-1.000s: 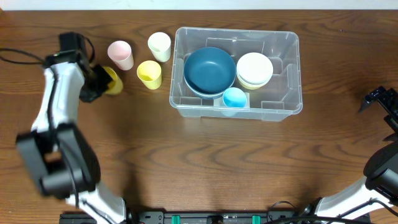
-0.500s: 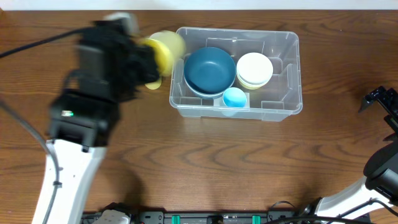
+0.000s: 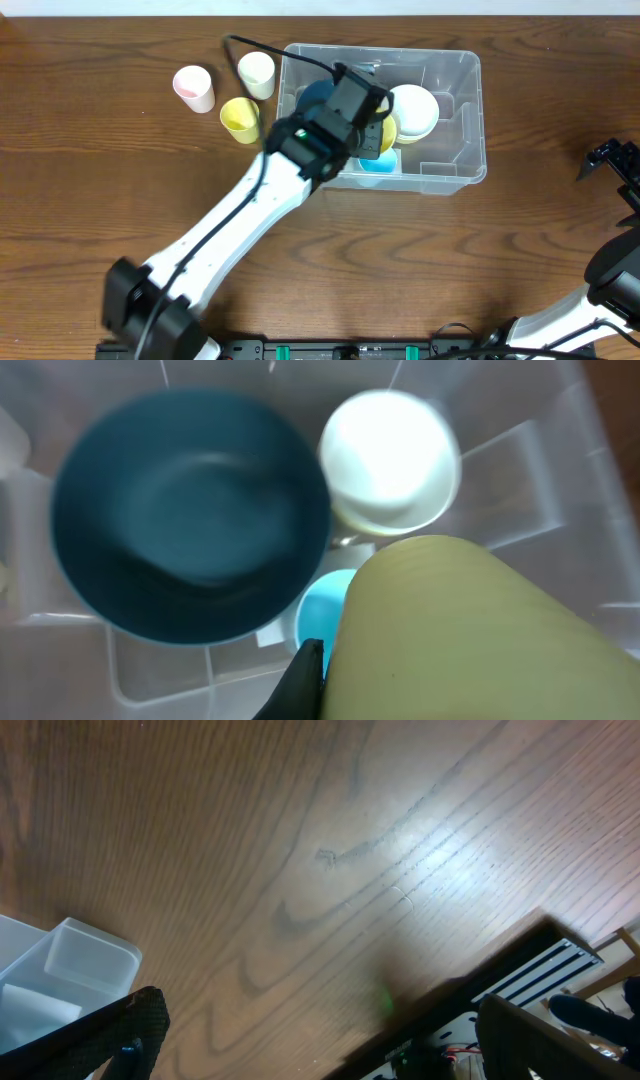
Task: Pack container
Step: 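Carry the yellow cup into the bin and release it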
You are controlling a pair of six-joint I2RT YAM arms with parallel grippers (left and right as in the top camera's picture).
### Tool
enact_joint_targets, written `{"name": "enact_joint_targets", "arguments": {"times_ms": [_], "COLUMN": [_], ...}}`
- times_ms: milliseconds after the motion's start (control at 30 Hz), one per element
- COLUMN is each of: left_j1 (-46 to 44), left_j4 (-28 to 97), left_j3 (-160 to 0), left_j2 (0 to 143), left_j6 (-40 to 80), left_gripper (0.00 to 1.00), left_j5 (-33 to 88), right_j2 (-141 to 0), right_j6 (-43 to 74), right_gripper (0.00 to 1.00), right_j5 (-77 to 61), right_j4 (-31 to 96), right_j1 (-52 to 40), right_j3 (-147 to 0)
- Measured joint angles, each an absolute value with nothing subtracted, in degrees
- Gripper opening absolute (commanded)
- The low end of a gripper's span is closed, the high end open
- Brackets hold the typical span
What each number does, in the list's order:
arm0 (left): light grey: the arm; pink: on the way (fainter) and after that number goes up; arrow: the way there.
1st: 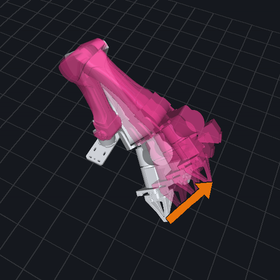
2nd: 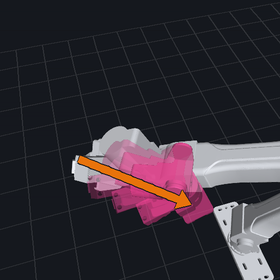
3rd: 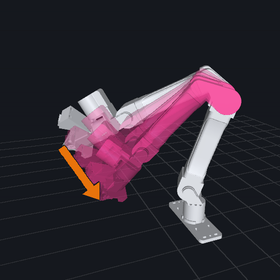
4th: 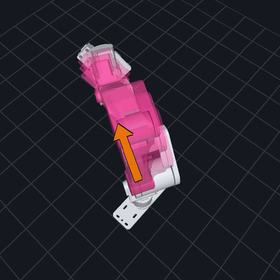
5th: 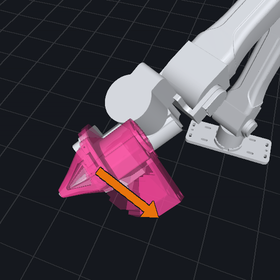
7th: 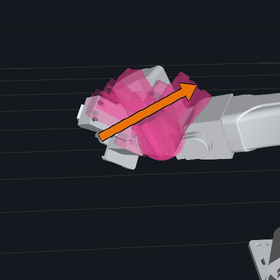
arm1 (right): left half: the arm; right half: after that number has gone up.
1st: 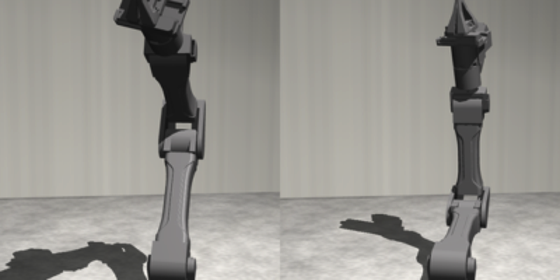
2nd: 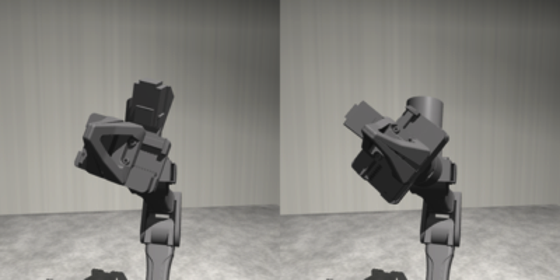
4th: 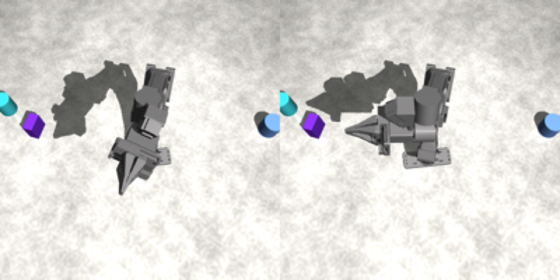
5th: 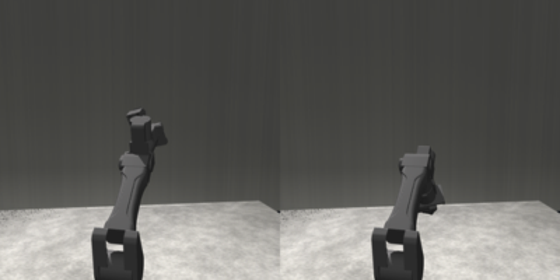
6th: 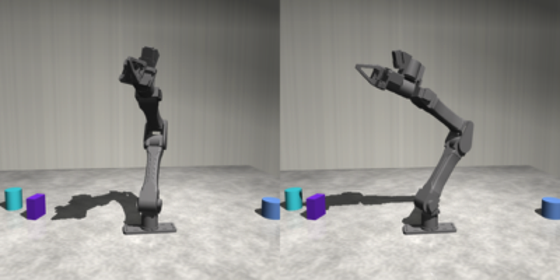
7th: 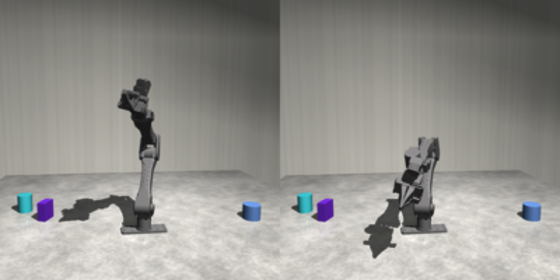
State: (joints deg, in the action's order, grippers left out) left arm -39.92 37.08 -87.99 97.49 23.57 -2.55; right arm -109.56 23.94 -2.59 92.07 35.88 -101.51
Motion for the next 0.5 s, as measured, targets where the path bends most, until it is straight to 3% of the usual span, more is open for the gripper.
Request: {"name": "enact_joint_targets", "arguments": {"times_ms": [500], "left_j1": [-39.92], "left_j4": [38.65], "left_j3": [-87.99], "left_j2": [103.72], "left_j6": [23.53], "left_gripper": [0.07], "left_j5": [-3.44], "right_j2": [-109.56], "right_j6": [23.94], "right_gripper": [0.99], "right_j5": [-2.59], "right_j4": [92.07], "right_j1": [35.88], "right_j3": [-101.51]}}
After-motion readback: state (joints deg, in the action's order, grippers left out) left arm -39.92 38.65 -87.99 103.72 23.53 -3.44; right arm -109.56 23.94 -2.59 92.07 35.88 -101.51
